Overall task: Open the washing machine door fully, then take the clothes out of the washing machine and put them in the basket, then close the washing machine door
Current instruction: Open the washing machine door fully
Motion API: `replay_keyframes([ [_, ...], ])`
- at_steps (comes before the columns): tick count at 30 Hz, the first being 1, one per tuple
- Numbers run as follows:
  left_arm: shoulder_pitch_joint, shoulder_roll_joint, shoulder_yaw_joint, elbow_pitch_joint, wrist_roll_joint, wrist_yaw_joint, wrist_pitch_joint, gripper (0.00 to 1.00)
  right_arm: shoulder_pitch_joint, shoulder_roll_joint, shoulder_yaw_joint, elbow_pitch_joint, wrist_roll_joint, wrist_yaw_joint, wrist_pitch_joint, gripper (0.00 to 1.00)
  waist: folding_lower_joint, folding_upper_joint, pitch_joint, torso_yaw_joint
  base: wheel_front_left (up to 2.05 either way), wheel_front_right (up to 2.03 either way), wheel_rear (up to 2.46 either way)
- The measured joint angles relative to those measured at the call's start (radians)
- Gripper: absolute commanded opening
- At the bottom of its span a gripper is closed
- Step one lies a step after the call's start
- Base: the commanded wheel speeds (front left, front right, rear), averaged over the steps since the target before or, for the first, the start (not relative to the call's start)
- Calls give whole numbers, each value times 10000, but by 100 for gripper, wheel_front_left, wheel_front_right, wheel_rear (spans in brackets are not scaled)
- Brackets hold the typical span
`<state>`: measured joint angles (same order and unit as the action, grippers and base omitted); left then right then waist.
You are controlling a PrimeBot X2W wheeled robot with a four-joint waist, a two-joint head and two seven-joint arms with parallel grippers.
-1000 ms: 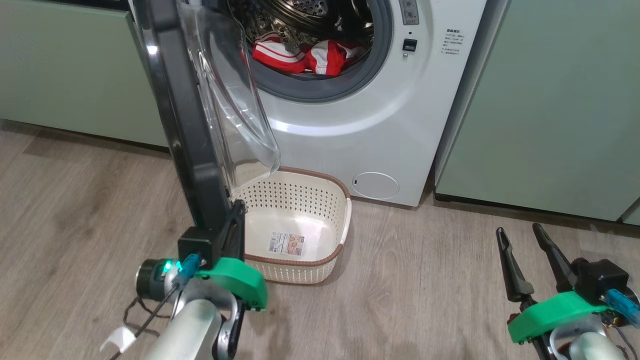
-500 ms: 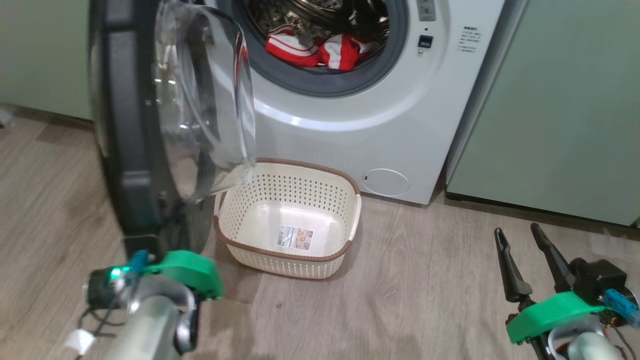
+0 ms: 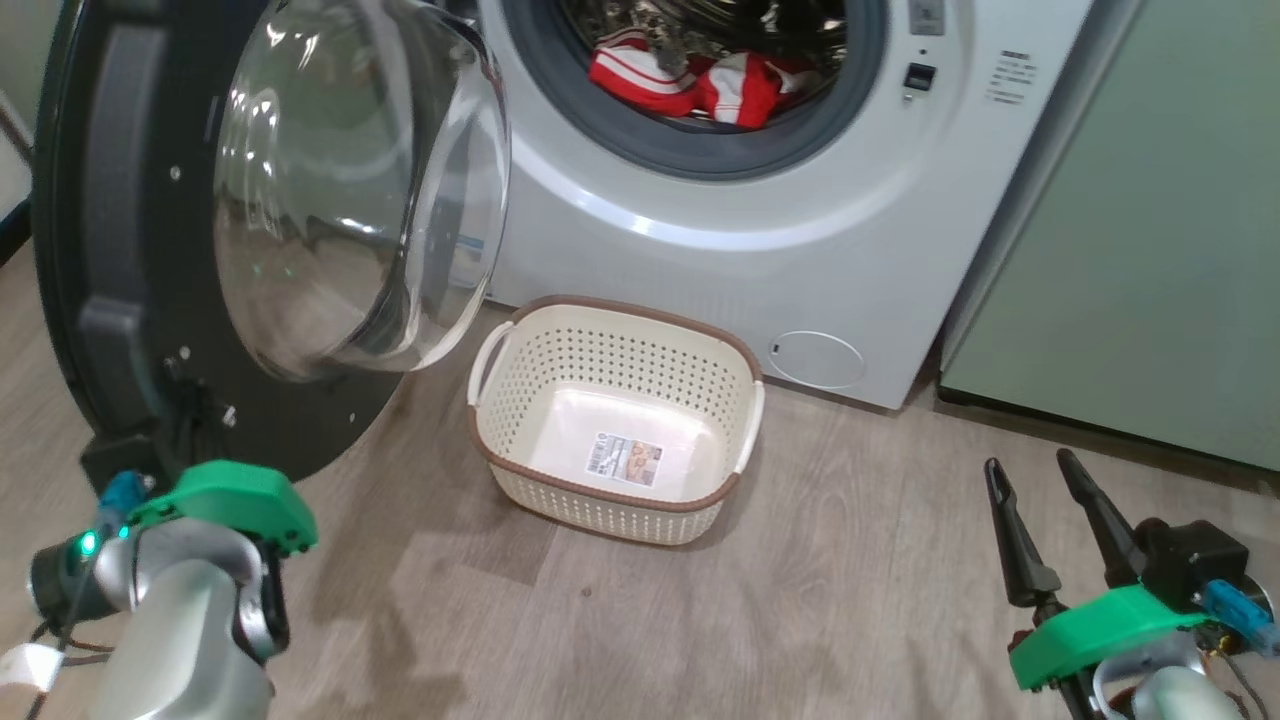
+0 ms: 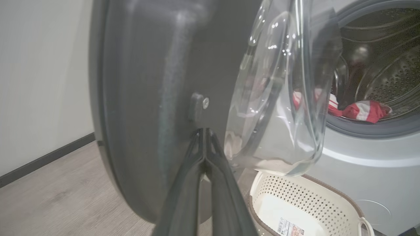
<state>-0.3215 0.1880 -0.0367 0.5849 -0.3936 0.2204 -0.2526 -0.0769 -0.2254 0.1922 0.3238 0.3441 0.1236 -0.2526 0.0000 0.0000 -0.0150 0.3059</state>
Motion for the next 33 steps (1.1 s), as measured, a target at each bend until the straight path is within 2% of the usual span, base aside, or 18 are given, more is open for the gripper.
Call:
replay_keyframes([
  [4, -245, 0, 420, 437, 6, -121, 0, 0, 90, 0, 77, 0, 0, 0, 0, 100, 0, 0, -15, 231, 0, 0, 0],
  [12, -1163, -253, 1012, 1340, 343, -744, 0, 0, 237, -63, 247, 4, 4, 0, 0, 100, 0, 0, 36, 711, 0, 0, 0],
  [18, -1672, -347, 1423, 2109, 568, -1076, -13, 0, 181, -299, 374, 0, 4, 0, 0, 100, 0, 0, 303, 768, 0, 0, 0],
  [33, -2673, -332, 3237, 2717, 809, -1329, -13, 0, -438, -527, 658, -46, 4, 2, 0, 100, 0, 0, 1010, 485, 0, 0, 0],
])
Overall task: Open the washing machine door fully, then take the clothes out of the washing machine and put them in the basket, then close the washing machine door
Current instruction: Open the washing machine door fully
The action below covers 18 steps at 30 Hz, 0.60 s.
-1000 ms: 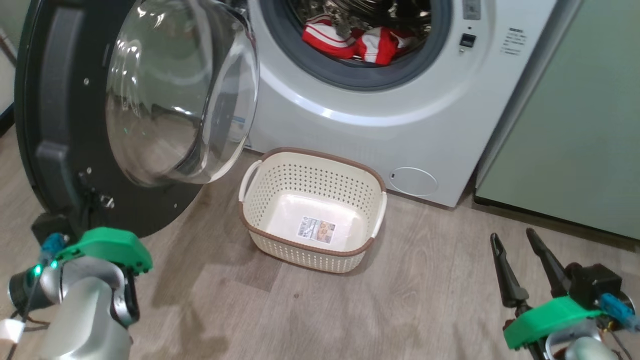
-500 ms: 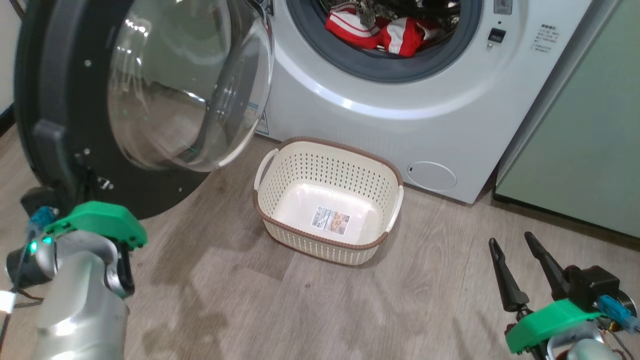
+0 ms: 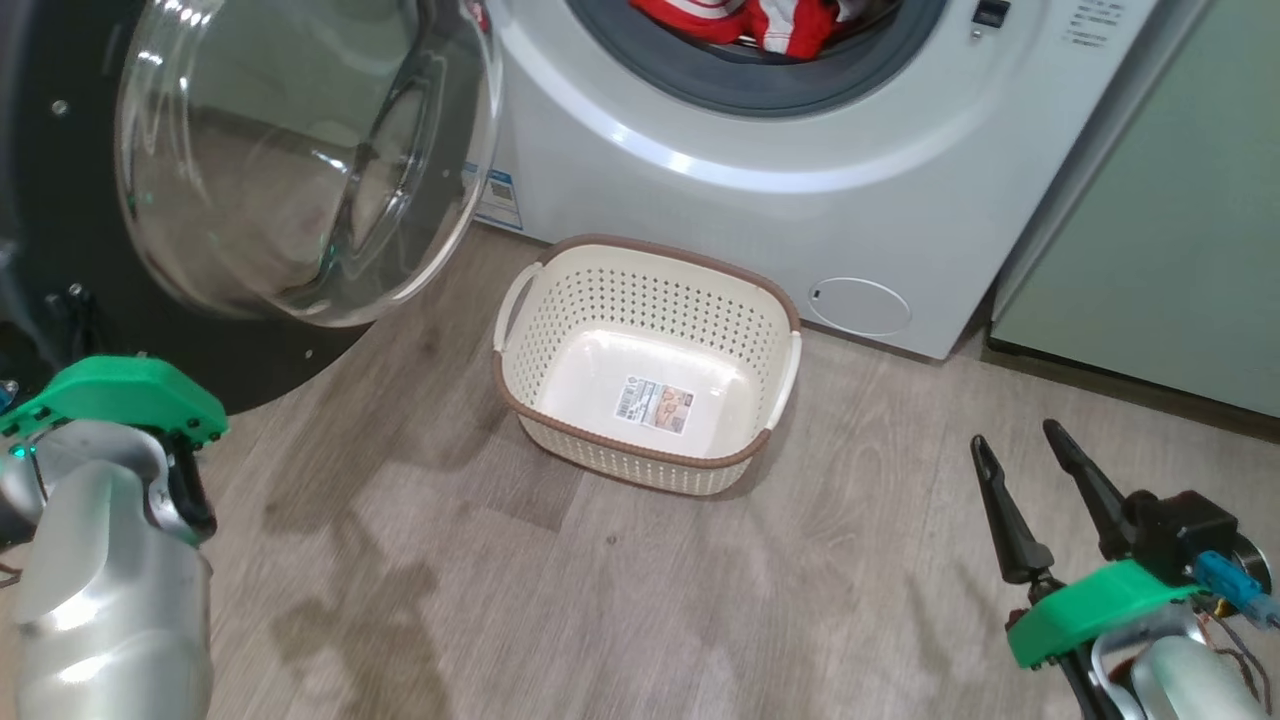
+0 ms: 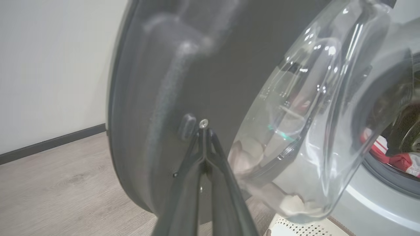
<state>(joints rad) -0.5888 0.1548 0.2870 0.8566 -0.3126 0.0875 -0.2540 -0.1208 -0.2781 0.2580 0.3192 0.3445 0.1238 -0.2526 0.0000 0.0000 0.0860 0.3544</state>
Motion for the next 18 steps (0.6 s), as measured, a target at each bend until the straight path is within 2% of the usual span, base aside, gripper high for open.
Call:
replay_keyframes([
  [4, 27, -40, 194, -82, 305, -364, -2, 0, -50, 105, -73, 12, 44, 0, 0, 100, 0, 0, -86, -211, 0, 0, 0],
  [10, 1231, -98, -19, -1442, 1411, -853, -10, 0, 37, 591, -334, 13, 146, 0, 0, 100, 0, 0, -591, -753, 0, 0, 0],
  [11, 1555, -138, -88, -1687, 1507, -1001, -12, 6, 63, 637, -370, 10, 146, 0, 0, 100, 0, 0, -663, -869, 0, 0, 0],
  [12, 1882, -201, -142, -1935, 1592, -1164, -10, 25, 86, 677, -422, 2, 146, 0, 0, 100, 0, 0, -721, -1002, 0, 0, 0],
  [13, 2183, -303, -146, -2176, 1611, -1312, -10, 40, 97, 717, -474, -8, 142, 0, 0, 100, 0, 0, -774, -1133, 0, 0, 0],
  [14, 2455, -401, -184, -2397, 1611, -1459, -10, 50, 109, 775, -527, -17, 140, 0, 0, 100, 0, 0, -826, -1263, 0, 0, 0],
  [16, 2895, -602, -387, -2834, 1578, -1816, -10, 100, 165, 888, -596, -54, 140, 0, 0, 100, 0, 0, -922, -1540, 0, 0, 0],
  [18, 3246, -732, -591, -3233, 1350, -2029, -10, 100, 202, 966, -648, -102, 111, 0, 0, 100, 0, 0, -998, -1838, 0, 0, 0],
])
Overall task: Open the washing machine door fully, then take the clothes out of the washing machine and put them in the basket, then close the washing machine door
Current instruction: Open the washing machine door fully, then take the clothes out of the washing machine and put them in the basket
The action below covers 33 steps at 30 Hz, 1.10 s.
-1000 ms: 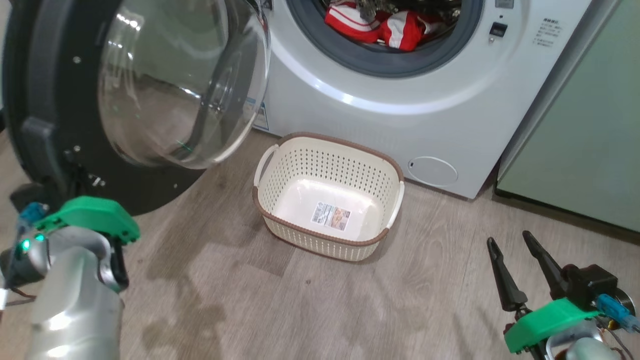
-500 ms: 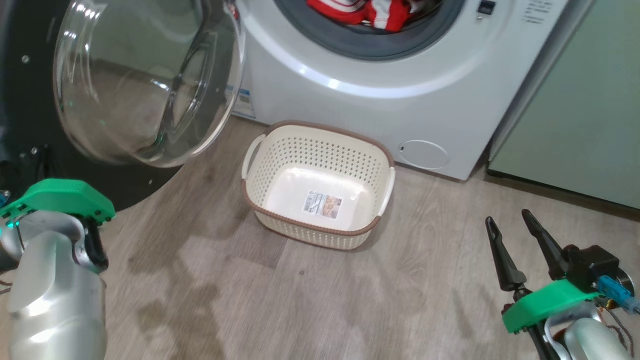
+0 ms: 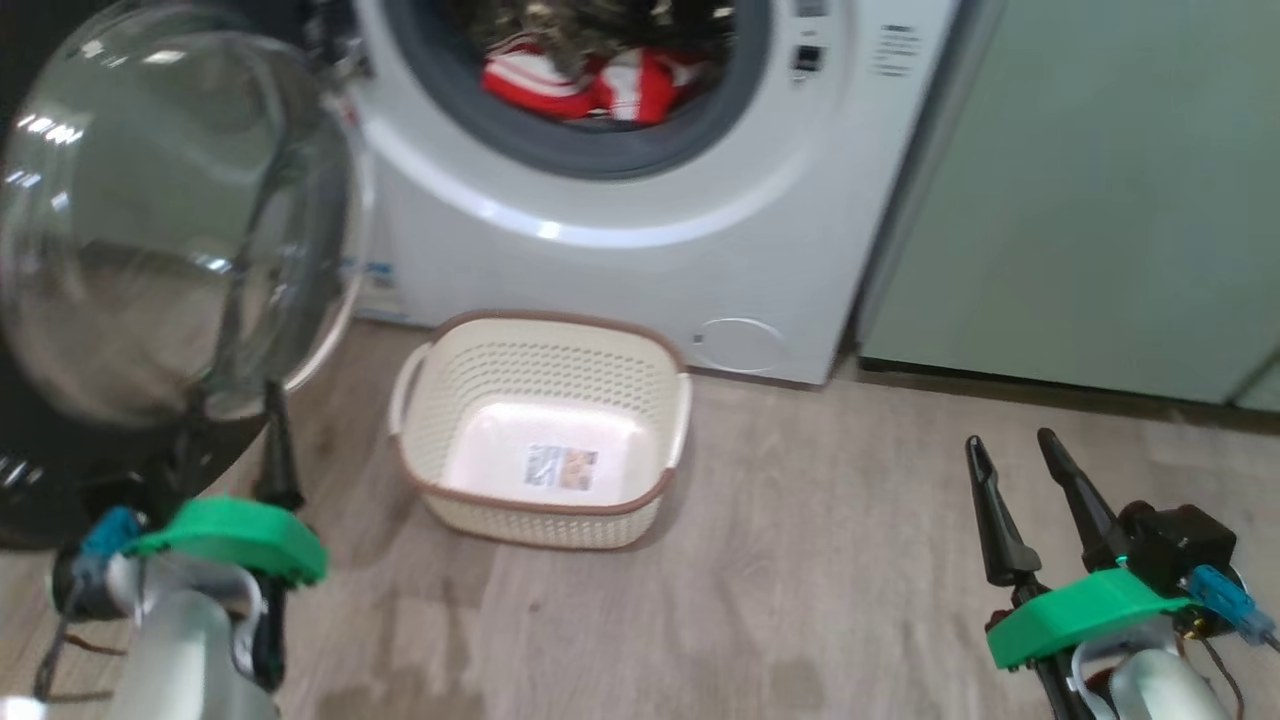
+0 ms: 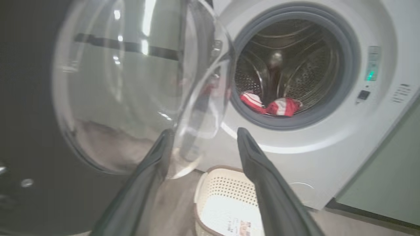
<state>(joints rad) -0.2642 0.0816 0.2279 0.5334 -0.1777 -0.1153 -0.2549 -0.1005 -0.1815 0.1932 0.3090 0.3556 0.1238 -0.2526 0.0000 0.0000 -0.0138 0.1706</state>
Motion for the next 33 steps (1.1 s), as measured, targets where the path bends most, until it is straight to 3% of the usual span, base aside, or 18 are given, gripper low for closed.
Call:
replay_keyframes([
  [8, 1183, 33, -1131, -742, -433, -90, 0, 100, 24, 221, -378, -119, -199, 0, 0, 100, 0, 0, -255, -1216, 0, 0, 0],
  [14, 1415, 102, -1137, -1014, -531, -90, 0, 100, 324, 232, -397, -159, -203, 0, 0, 100, 0, 0, -421, -1875, 0, 0, 0],
  [33, 1604, 123, -1089, -848, -370, -90, 0, 100, 444, 318, -545, -203, -219, 0, 0, 100, 0, 0, -569, -2235, 0, 0, 0],
])
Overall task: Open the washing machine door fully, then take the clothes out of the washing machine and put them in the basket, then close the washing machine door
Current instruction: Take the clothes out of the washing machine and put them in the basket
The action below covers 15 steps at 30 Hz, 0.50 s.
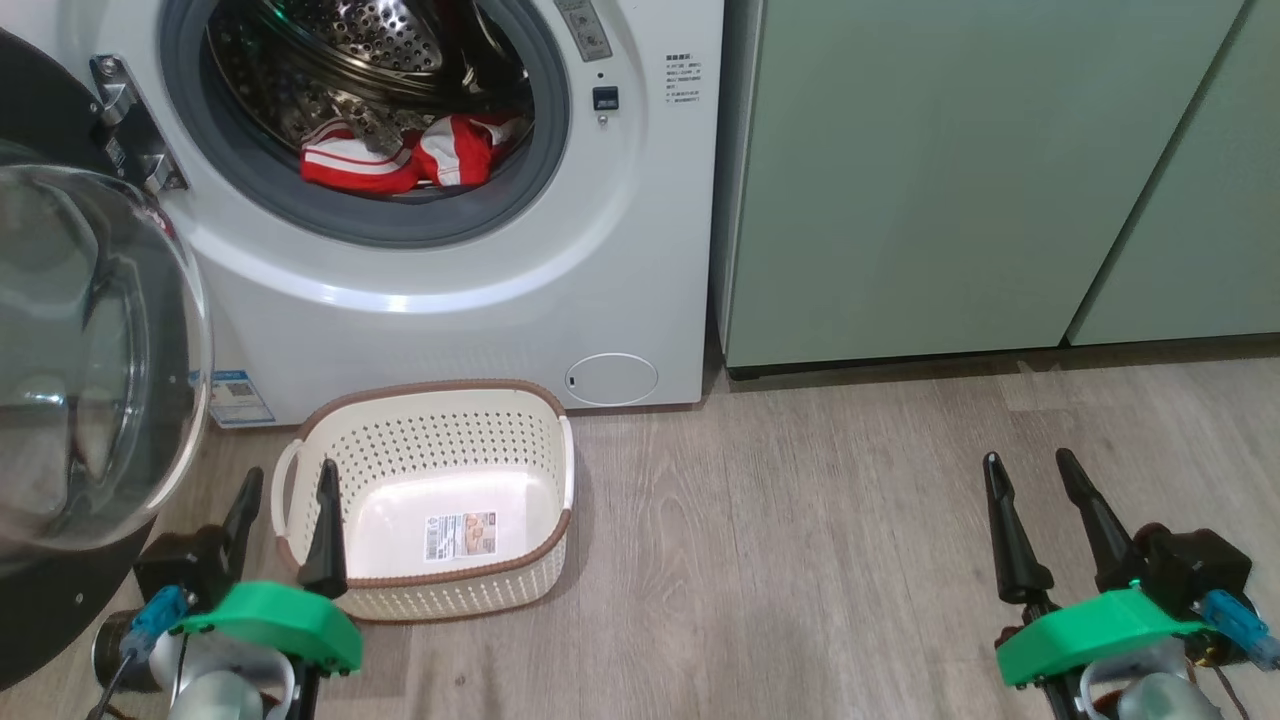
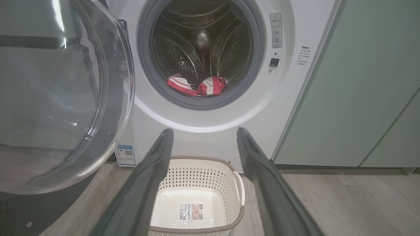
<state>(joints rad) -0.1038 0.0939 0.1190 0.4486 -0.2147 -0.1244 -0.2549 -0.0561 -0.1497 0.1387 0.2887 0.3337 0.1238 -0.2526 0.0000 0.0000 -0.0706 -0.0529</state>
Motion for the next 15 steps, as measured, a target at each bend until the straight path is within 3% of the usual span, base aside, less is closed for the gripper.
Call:
replay_keyframes([
  [8, -17, 10, -86, 136, -79, -2, 0, 100, 4, 0, -4, 2, -2, 0, 0, 100, 0, 0, 18, 55, 0, 0, 0],
  [15, -28, 128, -320, 205, -278, 0, 0, 100, 4, 0, -12, 19, -2, 0, 0, 100, 0, 0, 43, 78, 86, -86, 0],
])
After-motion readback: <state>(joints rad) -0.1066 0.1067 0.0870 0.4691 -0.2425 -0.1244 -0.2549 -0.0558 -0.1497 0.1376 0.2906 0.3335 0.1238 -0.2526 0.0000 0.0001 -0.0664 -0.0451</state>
